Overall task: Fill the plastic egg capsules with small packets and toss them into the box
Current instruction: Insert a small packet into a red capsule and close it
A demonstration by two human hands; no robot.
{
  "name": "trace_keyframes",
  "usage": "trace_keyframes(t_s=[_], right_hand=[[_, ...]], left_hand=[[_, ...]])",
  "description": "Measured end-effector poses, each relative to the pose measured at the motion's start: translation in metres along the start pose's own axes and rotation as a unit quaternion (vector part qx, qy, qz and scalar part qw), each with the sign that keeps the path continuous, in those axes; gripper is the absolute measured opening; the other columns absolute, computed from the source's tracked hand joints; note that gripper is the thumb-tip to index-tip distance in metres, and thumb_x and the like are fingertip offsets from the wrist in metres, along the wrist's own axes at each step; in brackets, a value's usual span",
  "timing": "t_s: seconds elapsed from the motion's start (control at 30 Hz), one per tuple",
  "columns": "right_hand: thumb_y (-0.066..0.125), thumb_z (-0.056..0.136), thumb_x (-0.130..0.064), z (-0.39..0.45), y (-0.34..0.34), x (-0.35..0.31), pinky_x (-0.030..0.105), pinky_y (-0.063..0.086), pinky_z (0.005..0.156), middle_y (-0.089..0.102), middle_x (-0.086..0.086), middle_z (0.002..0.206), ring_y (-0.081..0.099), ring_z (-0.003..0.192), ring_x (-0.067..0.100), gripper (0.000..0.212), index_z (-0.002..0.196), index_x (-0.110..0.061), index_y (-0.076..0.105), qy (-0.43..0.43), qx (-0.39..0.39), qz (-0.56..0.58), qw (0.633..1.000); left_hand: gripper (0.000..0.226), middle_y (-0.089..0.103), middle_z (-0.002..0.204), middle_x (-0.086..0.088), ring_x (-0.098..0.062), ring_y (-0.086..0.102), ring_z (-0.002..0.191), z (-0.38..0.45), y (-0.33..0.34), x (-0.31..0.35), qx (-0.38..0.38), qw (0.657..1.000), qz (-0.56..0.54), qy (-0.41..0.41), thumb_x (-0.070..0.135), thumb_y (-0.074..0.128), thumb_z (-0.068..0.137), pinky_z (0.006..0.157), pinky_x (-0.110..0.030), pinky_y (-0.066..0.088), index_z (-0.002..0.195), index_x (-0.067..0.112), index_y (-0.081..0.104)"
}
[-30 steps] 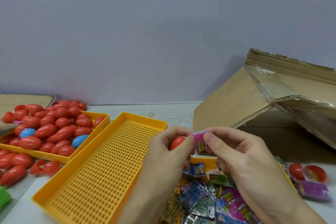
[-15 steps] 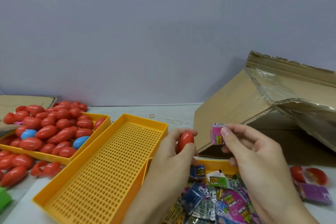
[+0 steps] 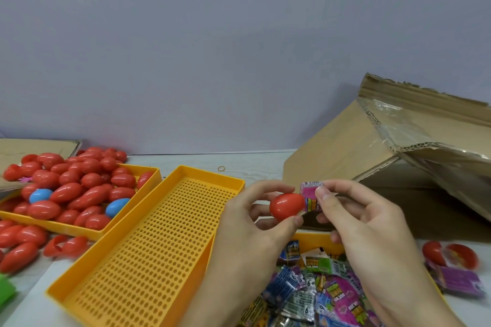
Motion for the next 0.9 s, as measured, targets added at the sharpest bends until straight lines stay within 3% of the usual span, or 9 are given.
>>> trace_keyframes(t_s=[0.17,0.43,0.63,0.77,0.9], right_hand=[[0.069,0.078,-0.034,0.001,0.000,0.004,0.007,0.046,0.051,0.075,-0.007,0.076,0.069,0.073,-0.001,0.006,0.079,-0.034,0.075,0.006,-0.004,0.013,1.000],[0.074,0.075,-0.026,-0.001,0.000,0.002,0.007,0.048,0.053,0.076,-0.009,0.076,0.070,0.071,-0.001,0.004,0.076,-0.027,0.078,0.001,-0.002,0.020,1.000],[0.074,0.081,-0.018,-0.001,0.002,0.000,0.008,0.049,0.054,0.076,-0.007,0.074,0.072,0.068,0.003,0.011,0.075,-0.028,0.078,-0.007,-0.013,0.009,1.000],[0.074,0.080,-0.022,-0.002,0.005,-0.004,0.008,0.050,0.059,0.076,-0.011,0.077,0.071,0.074,0.000,0.016,0.078,-0.037,0.078,-0.015,-0.028,-0.002,0.999],[0.073,0.075,-0.032,-0.003,0.007,-0.009,0.007,0.049,0.059,0.076,-0.013,0.079,0.070,0.078,-0.001,0.015,0.081,-0.045,0.076,-0.016,-0.035,0.006,0.999]], left_hand=[[0.033,0.071,0.095,0.000,-0.012,0.072,0.081,-0.002,0.004,0.003,-0.015,1.000,-0.006,-0.006,0.007,0.078,0.081,0.068,-0.034,0.063,0.090,0.038,0.072],[0.031,0.068,0.092,0.012,-0.007,0.072,0.082,-0.001,0.002,-0.001,-0.005,1.000,-0.012,-0.010,0.011,0.079,0.080,0.060,-0.031,0.061,0.101,0.030,0.066],[0.022,0.072,0.092,0.007,-0.007,0.070,0.087,0.000,-0.001,0.001,0.008,1.000,-0.013,0.004,0.033,0.080,0.075,0.065,-0.034,0.061,0.094,0.033,0.069],[0.022,0.072,0.090,0.007,-0.006,0.071,0.081,0.001,-0.002,0.002,0.012,0.999,-0.032,0.016,0.018,0.079,0.080,0.060,-0.021,0.055,0.097,0.026,0.067],[0.026,0.072,0.089,0.006,-0.008,0.072,0.078,0.001,0.001,0.003,-0.001,0.999,-0.050,0.019,0.011,0.079,0.079,0.059,-0.019,0.055,0.100,0.020,0.066]])
Point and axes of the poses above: each hand's wrist, its own z-axis towards the middle knuckle, its own y-axis out of the palm, x = y × z, the point moved 9 cm from there along z, towards the middle knuckle
